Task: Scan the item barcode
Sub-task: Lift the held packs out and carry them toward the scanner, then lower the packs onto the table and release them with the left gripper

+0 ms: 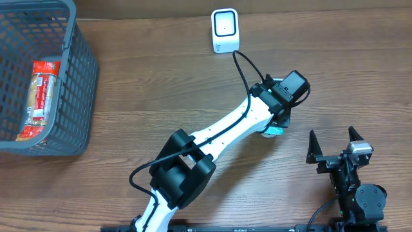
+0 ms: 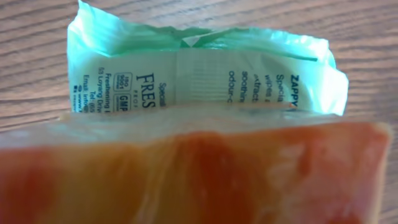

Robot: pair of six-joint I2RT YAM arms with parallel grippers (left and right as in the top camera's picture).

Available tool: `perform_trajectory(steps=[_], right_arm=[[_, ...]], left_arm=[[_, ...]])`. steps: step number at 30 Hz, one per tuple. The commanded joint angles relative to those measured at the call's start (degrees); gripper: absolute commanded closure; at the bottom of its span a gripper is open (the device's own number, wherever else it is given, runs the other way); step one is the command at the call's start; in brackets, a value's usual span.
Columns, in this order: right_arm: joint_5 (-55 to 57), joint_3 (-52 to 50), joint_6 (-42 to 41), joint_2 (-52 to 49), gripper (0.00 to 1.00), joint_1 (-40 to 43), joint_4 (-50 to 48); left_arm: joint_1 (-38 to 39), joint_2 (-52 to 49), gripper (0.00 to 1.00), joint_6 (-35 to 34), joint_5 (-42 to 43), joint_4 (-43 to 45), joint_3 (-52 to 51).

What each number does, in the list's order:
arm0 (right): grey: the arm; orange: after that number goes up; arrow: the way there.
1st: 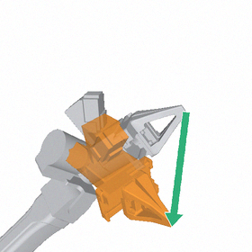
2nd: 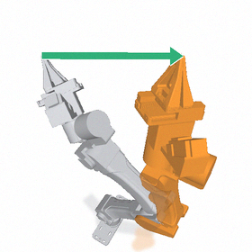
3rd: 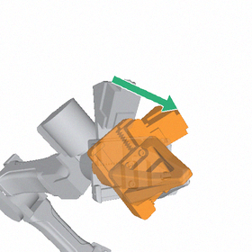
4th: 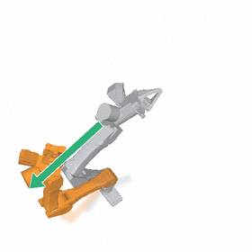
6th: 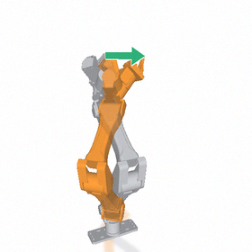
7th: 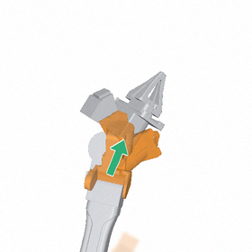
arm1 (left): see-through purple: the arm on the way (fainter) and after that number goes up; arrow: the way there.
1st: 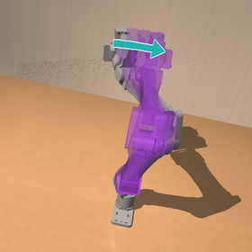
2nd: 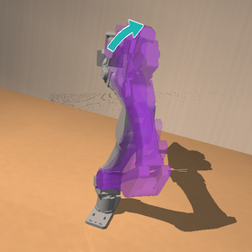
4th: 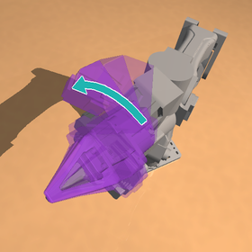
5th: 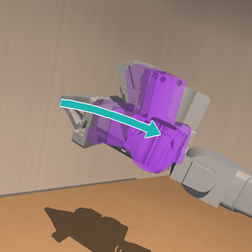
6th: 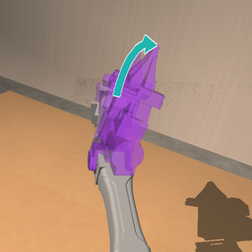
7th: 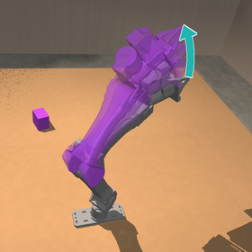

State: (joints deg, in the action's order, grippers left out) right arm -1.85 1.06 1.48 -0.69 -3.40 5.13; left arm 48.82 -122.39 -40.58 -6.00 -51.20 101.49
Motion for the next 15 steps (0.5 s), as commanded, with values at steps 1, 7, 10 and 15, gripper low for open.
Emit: perform_trajectory(steps=[1,7,10,15], right_arm=[[0.7,-0.6,0.1,0.5,0.00,0.2,-0.4],[0.7,-0.6,0.1,0.5,0.00,0.2,-0.4],[0.7,-0.6,0.1,0.5,0.00,0.2,-0.4],[0.7,-0.6,0.1,0.5,0.00,0.2,-0.4]], left_arm=[[0.5,0.4,0.43,-1.2,0.0,0.2,-0.2],[0.5,-0.1,0.41,-1.2,0.1,0.0,-0.2],[0.7,-0.1,0.32,-1.2,0.1,0.0,-0.2],[0.7,-0.1,0.12,1.1,1.0,0.1,-0.2]])
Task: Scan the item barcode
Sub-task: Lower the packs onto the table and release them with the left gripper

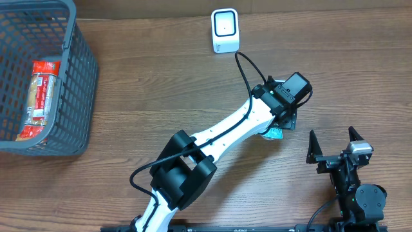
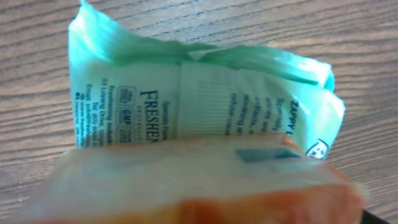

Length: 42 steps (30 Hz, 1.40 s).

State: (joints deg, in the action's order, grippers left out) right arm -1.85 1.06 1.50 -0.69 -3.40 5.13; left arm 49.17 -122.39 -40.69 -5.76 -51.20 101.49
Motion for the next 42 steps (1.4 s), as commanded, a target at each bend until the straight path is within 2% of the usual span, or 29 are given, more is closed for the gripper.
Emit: perform_trajectory(steps=[1,9,19,23,30,39,42], right_arm=[[0.7,-0.6,0.1,0.5,0.00,0.2,-0.4],[0.7,-0.6,0.0,0.5,0.00,0.2,-0.4],[0.7,-0.6,0.0,0.5,0.00,0.2,-0.4],[0.7,-0.6,0.1,0.5,0.00,0.2,-0.4],[0.7,-0.6,0.0,0.5,0.00,0.2,-0.4],[0.7,-0.6,0.1,0.5,0.00,0.2,-0.4],[0.7,-0.6,0.0,0.5,0.00,0.2,-0.4]], left_arm=[[0.3,-0.1,0.10,2.2,1.4,0.1,-0.2],[0.2,1.2,0.00,9.5,1.8,-0.4,2.1],[-0.9,3.4,0.00,9.5,-1.9,-6.4,7.9],[-1.0,3.4,0.16,9.6,-1.9,-7.4,7.8],[-2.2,3.4,0.21,10.9,-1.2,-7.5,7.9],[-4.8,3.4,0.49,11.0,2.4,-8.6,7.9],[-5.1,3.4,0.53,11.0,3.1,-8.5,7.9]])
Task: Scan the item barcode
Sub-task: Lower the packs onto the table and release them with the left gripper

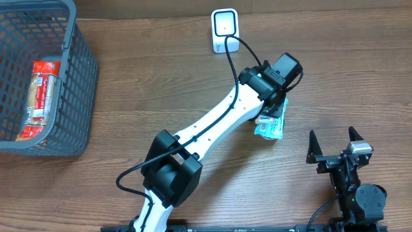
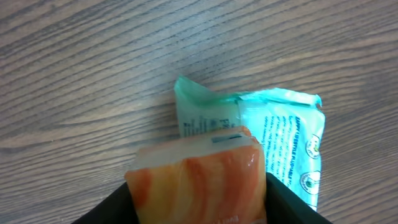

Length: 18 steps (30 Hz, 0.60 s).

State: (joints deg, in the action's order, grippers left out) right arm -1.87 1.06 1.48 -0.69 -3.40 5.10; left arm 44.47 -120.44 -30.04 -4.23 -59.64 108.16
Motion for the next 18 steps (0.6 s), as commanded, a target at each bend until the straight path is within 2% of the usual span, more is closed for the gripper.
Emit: perform_trajectory(steps=[1,7,11,18], right_arm=[[0.7,-0.6,0.1,0.5,0.00,0.2,-0.4],[0.7,-0.6,0.1,0.5,0.00,0.2,-0.4],[0.7,-0.6,0.1,0.5,0.00,0.2,-0.4],[0.7,-0.6,0.1,0.5,0.00,0.2,-0.4]], left_arm=[[-0.4,1.4,0.57,0.4,1.5,-0.1,1.2],[-0.6,1.6,0.65,1.8,0.7,-0.4,1.2],[-2.5,3.0,0.69,1.8,-3.2,-2.4,1.2],[-8.8,6.5,0.68,1.8,-6.3,-11.0,1.2]])
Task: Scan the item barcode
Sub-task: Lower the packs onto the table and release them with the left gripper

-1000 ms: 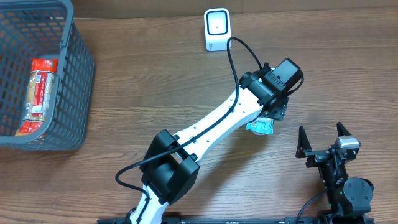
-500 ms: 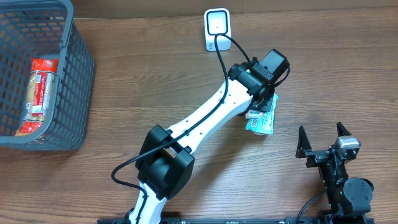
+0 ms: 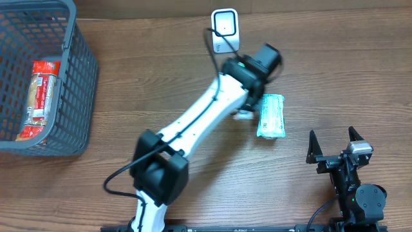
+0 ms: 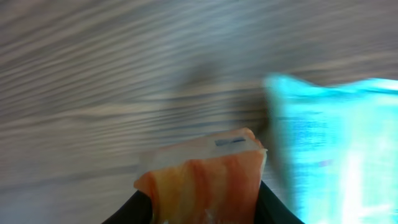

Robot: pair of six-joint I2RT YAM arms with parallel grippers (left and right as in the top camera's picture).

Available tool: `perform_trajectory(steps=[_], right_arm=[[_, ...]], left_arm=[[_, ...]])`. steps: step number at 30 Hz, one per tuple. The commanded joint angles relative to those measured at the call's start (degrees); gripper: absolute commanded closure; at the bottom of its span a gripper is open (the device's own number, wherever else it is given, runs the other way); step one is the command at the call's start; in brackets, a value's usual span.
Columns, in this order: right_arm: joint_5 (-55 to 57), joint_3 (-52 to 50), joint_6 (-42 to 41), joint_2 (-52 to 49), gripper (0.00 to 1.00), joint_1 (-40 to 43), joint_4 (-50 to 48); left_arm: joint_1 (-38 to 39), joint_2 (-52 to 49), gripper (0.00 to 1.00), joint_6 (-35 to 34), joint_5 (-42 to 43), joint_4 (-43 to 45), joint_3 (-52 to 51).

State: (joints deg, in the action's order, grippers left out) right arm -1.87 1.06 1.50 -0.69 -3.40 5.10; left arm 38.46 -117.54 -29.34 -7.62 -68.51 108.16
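The white barcode scanner (image 3: 225, 29) stands at the table's far edge. Just in front of it and a little to its right is my left gripper (image 3: 246, 111), shut on an orange and white packet (image 4: 202, 174) that fills the space between the black fingers (image 4: 142, 208). The left wrist view is blurred by motion. A pale green wipes packet (image 3: 270, 116) lies flat on the table right of that gripper, and its edge (image 4: 336, 143) shows in the wrist view. Near the front right, my right gripper (image 3: 333, 144) stands open and holds nothing.
A grey plastic basket (image 3: 82, 77) sits at the far left with a red packet (image 3: 40, 96) inside. The scanner's black cable (image 3: 215, 48) runs past the left arm. The table is brown wood.
My left gripper has moved left and toward the scanner with the orange packet still in it. The green wipes packet now lies apart on its right. The right arm has not moved.
My left gripper was low over the green wipes packet, shut on the orange packet. At 0.6 s ago it stood higher, with the wipes packet lying on the table below it. Now it is left of the wipes packet, nearer the scanner.
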Motion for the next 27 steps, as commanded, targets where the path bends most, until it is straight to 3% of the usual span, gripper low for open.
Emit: perform_trajectory(steps=[1,6,15,21,26,27], right_arm=[[0.7,-0.6,0.1,0.5,0.00,0.2,-0.4],[0.7,-0.6,0.1,0.5,0.00,0.2,-0.4],[0.7,-0.6,0.1,0.5,0.00,0.2,-0.4],[0.7,-0.6,0.0,0.5,0.00,0.2,-0.4],[0.7,-0.6,0.0,0.5,0.00,0.2,-0.4],[0.7,-0.6,0.0,0.5,0.00,0.2,-0.4]], left_arm=[[-3.4,3.6,0.68,1.1,-2.9,-3.6,1.2],[-4.7,3.5,0.70,1.1,-3.8,-6.3,-2.9],[-4.7,3.4,0.71,-3.9,-13.3,-1.6,-16.3],[-4.6,3.4,0.70,-4.1,-13.7,4.1,-24.9],[-4.7,3.4,0.57,-4.1,-13.0,9.4,-30.2],[-4.7,3.4,0.49,-4.1,-12.6,9.8,-30.5]])
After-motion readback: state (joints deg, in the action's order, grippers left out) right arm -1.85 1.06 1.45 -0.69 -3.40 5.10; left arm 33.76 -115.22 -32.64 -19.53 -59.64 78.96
